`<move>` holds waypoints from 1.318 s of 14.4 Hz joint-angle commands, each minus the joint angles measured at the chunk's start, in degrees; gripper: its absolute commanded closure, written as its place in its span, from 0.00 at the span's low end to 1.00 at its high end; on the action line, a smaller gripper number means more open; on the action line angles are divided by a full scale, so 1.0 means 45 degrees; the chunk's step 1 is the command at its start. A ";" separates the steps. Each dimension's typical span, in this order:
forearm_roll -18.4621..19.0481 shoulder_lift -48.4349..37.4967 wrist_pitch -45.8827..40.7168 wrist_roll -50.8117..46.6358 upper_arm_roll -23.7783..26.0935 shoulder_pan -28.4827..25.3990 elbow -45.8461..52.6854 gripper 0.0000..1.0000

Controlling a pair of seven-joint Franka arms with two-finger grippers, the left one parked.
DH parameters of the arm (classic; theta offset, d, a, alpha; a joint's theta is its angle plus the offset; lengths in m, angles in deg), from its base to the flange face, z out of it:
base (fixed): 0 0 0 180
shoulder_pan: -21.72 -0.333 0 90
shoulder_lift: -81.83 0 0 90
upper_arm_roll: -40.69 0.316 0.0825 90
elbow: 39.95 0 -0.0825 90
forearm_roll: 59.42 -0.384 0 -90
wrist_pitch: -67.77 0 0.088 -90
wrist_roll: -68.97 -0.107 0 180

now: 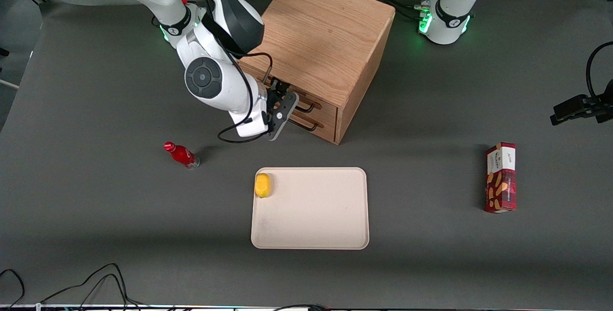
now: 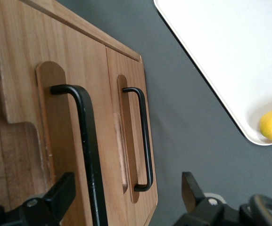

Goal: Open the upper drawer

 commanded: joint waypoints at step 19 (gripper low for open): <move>0.0452 0.0599 0.1392 0.0248 0.0110 -0.0086 -0.0207 0.00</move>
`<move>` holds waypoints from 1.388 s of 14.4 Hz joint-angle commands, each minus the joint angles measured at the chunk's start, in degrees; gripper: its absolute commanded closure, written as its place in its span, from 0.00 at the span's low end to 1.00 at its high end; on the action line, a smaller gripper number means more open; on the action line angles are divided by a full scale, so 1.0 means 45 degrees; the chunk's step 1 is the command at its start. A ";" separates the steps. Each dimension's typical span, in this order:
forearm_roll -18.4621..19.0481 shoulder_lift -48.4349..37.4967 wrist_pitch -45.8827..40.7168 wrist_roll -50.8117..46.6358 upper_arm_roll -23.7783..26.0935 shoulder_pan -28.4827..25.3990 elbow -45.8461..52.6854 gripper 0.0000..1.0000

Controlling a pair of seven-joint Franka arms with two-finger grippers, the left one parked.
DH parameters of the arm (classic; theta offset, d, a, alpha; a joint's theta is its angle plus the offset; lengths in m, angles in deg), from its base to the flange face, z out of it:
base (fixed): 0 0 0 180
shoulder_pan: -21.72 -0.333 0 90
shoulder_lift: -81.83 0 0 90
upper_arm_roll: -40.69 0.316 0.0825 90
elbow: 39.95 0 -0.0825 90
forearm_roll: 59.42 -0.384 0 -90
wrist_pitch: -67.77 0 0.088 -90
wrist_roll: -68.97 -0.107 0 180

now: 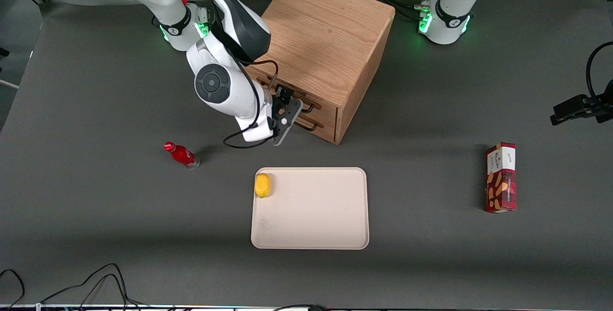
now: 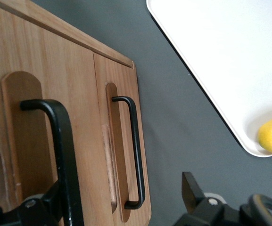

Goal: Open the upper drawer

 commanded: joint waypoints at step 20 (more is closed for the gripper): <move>0.0510 0.0891 0.0321 0.1275 -0.0273 0.0584 0.1437 0.00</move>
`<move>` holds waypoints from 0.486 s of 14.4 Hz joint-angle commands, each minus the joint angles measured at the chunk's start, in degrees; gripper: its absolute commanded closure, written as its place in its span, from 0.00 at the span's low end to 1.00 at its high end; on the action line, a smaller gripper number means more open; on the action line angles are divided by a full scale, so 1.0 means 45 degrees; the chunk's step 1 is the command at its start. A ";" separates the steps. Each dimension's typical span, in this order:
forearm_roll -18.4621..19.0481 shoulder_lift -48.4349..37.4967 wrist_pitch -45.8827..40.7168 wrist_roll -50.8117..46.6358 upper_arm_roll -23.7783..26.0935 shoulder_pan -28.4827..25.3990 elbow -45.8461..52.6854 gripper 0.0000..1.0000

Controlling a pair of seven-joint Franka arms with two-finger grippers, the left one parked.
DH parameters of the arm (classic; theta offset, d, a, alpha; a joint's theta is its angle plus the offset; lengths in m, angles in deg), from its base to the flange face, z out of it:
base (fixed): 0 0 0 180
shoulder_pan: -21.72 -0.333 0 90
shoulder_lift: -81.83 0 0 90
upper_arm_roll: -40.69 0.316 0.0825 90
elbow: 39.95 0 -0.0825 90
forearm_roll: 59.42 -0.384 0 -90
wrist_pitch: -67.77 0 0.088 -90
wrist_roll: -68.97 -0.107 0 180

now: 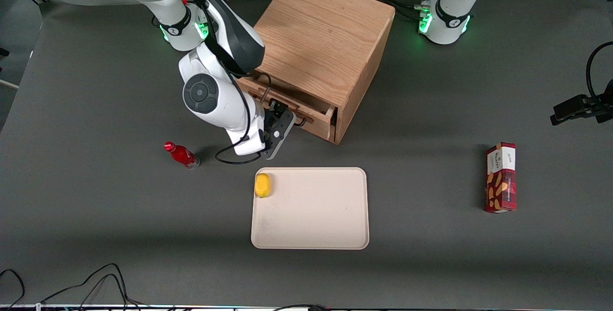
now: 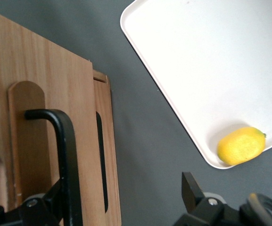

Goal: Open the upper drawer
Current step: 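Pull the upper drawer outward by its handle with the right gripper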

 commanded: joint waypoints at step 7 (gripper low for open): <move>0.0143 0.0701 -0.0514 0.0861 -0.0007 0.0647 0.1063 0.00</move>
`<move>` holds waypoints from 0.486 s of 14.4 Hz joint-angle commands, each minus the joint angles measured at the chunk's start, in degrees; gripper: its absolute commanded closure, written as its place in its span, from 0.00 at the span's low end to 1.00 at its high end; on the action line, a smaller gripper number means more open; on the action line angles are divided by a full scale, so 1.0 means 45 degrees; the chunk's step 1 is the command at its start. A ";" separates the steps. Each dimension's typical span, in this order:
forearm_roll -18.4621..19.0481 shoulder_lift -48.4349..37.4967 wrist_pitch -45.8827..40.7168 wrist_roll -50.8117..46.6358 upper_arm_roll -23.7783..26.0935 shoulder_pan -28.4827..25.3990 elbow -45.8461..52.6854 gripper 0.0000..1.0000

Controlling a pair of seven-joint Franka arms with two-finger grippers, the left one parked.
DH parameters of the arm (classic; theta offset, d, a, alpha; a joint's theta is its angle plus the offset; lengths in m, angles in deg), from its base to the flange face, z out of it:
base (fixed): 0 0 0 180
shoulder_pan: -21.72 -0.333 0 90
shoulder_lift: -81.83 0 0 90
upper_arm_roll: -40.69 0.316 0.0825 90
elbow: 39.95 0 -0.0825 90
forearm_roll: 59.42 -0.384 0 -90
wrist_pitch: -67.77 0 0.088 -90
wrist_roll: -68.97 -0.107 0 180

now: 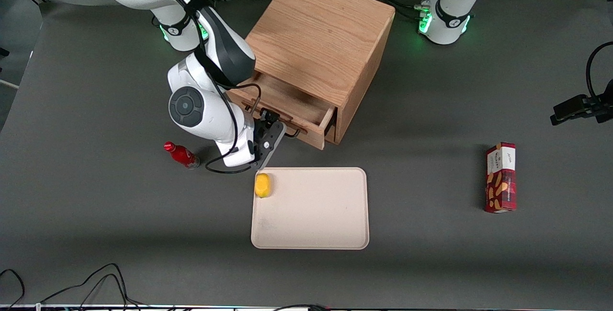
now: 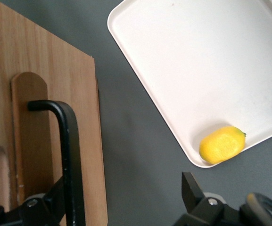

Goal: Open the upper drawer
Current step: 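Pull the upper drawer outward by its handle with the right gripper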

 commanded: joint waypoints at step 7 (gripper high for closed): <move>0.0139 0.0926 -0.0632 0.0635 0.0006 0.0308 0.1417 0.00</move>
